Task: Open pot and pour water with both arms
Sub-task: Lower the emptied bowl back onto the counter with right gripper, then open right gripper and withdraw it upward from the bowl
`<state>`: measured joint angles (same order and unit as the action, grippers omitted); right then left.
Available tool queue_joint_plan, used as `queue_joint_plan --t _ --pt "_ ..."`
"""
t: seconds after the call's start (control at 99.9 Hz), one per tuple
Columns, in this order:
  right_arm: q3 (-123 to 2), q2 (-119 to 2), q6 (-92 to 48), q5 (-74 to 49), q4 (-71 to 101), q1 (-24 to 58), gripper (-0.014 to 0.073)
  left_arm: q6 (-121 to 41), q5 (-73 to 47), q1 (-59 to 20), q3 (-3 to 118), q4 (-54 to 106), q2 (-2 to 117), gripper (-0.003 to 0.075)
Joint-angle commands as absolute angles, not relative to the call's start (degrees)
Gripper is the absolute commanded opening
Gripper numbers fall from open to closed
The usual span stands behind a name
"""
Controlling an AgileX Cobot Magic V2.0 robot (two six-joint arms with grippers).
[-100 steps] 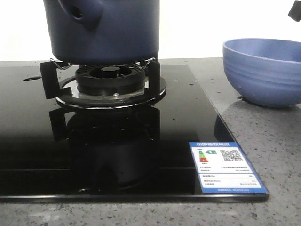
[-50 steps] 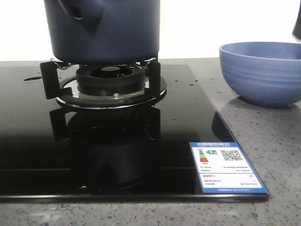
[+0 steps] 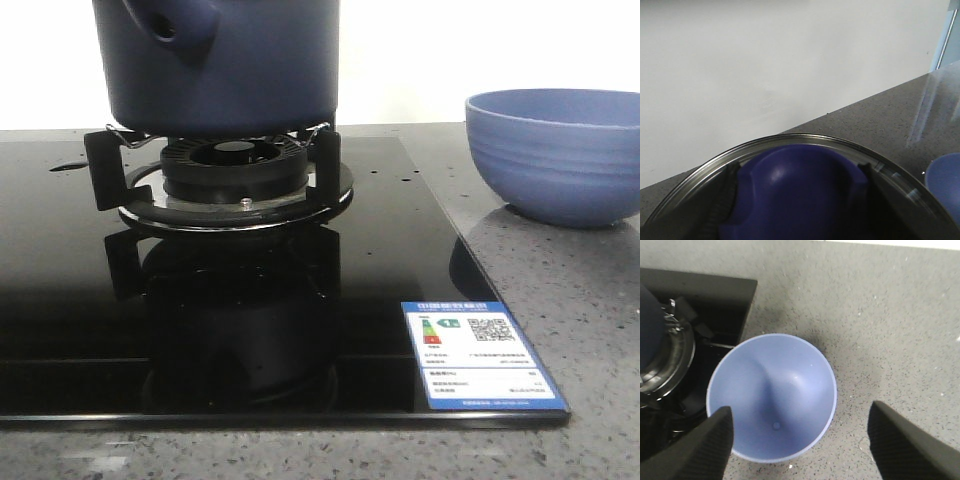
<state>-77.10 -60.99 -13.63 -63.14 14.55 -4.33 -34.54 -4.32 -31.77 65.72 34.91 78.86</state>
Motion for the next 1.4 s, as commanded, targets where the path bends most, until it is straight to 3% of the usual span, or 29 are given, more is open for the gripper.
queue_joint_plan --t 0.0,1.281,1.391 --pt "-78.7 -58.4 -14.0 -60.9 15.5 -4.7 0.0504 -34.6 3.6 -32.3 68.0 35.5 78.7 0.0409" --pt "-78.7 -57.6 -14.0 -60.9 15.5 -4.7 0.0503 -34.6 -0.3 -32.4 68.0 35.9 81.8 0.0412" --pt "-78.7 -57.6 -14.0 -60.9 15.5 -4.7 0.0503 -34.6 -0.8 -32.4 68.0 35.9 81.5 0.0482"
